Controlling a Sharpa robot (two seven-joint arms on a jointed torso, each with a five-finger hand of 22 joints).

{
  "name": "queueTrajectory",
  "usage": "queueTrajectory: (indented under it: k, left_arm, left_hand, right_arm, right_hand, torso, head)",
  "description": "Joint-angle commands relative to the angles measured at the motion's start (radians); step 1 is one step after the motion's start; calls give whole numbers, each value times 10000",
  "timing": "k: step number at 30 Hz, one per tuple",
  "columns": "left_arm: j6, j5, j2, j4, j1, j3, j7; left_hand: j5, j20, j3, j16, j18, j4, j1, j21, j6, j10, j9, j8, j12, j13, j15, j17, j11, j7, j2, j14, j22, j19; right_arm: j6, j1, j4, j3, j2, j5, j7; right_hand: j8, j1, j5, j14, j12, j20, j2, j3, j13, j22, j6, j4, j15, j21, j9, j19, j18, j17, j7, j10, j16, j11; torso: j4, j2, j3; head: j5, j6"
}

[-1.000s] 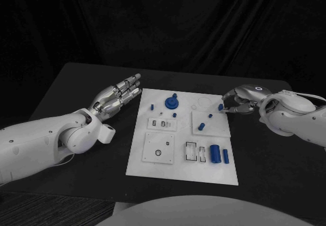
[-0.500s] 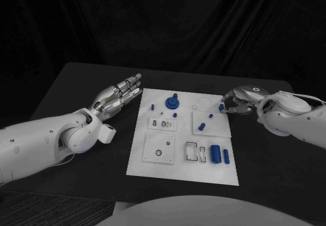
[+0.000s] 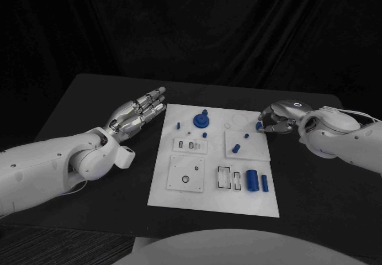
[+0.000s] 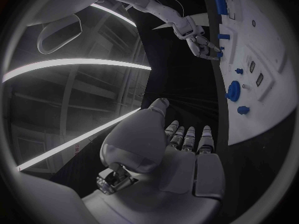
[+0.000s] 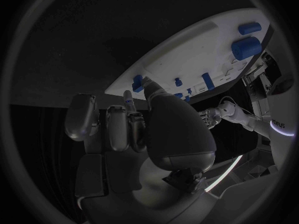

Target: Assemble the parts on the task board

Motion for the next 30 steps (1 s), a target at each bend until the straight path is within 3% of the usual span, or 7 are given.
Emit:
queueTrajectory:
  k: [1, 14, 17, 21, 26, 30]
  left_arm:
    - [153, -4, 28, 10, -15, 8, 95]
    - [204, -4, 22, 4, -19, 7, 45]
    - [221, -4, 23, 3, -20, 7, 32]
    - [232, -4, 22, -1, -22, 7, 18]
    - [241, -4, 19, -3, -25, 7, 2]
    - [250, -4, 13, -5, -27, 7, -14]
  left_hand:
    - [46, 80, 49, -36, 108, -26, -110, -59, 2, -5, 10, 6, -35, -11, 57, -9, 57, 42, 7, 14, -17, 8]
    - [39, 93, 71, -36, 117, -45, -122, -59, -10, -5, 9, 4, -35, -11, 54, -9, 118, 61, 15, 14, -17, 8]
    - [39, 93, 75, -36, 121, -50, -125, -59, -6, -5, 10, 5, -35, -11, 49, -9, 143, 72, 15, 14, -17, 8]
    - [39, 94, 80, -36, 124, -53, -127, -59, 1, -5, 11, 6, -35, -11, 46, -9, 159, 83, 17, 14, -17, 8]
    - [39, 97, 87, -36, 131, -59, -135, -59, 8, -5, 12, 8, -35, -11, 42, -9, 182, 108, 19, 14, -17, 8]
    - [37, 99, 93, -36, 138, -65, -144, -59, 21, -5, 14, 12, -35, -11, 38, -9, 206, 133, 18, 14, -17, 8]
  right_arm:
    - [-132, -51, -53, 5, 36, -52, 12]
    - [-160, -122, -210, 7, 201, -52, 129]
    - [-189, -152, -240, 8, 227, -52, 161]
    - [-295, -181, -264, 9, 243, -52, 225]
    - [-594, -196, -262, 10, 240, -52, 267]
    - [-910, -200, -251, 12, 222, -52, 271]
  right_hand:
    - [69, 103, 38, 713, 25, -30, -11, -70, 2633, 1114, 78, 11, -81, -32, 9, -33, 131, 1241, -18, 1040, -43, -37]
    - [154, 232, 34, 712, 25, -49, -30, -83, 2633, 1118, 257, -57, -106, -68, 133, -26, 134, 1218, -76, 1040, -72, -78]
    - [227, 335, 278, 712, 25, -72, -9, -69, 2633, 1128, 396, -110, -128, -85, 263, -16, 134, 1207, -101, 1040, -88, -101]
    - [493, 537, 1150, 721, 25, -129, 65, 13, 2633, 1154, 833, -250, -186, -122, 656, 3, 133, 1216, -195, 1040, -80, -181]
    - [786, 704, 1226, 720, 25, -190, 199, 92, 2633, 1179, 1288, -388, -266, -152, 1058, 16, 132, 1208, -321, 1040, -96, -272]
    - [892, 785, 1155, 724, 25, -212, 239, 108, 2633, 1196, 1451, -462, -280, -158, 1249, 29, 127, 1212, -315, 1040, -92, -278]
  torso:
    - [7, 2, -3]
    - [5, 1, 2]
    - [-3, 2, 1]
    - [-6, 1, 3]
    - [3, -4, 3]
    - [1, -4, 1]
  head:
    - [6, -2]
    - [-4, -2]
    - [5, -2]
    - [-3, -2]
    - [-12, -2]
    - [2, -2]
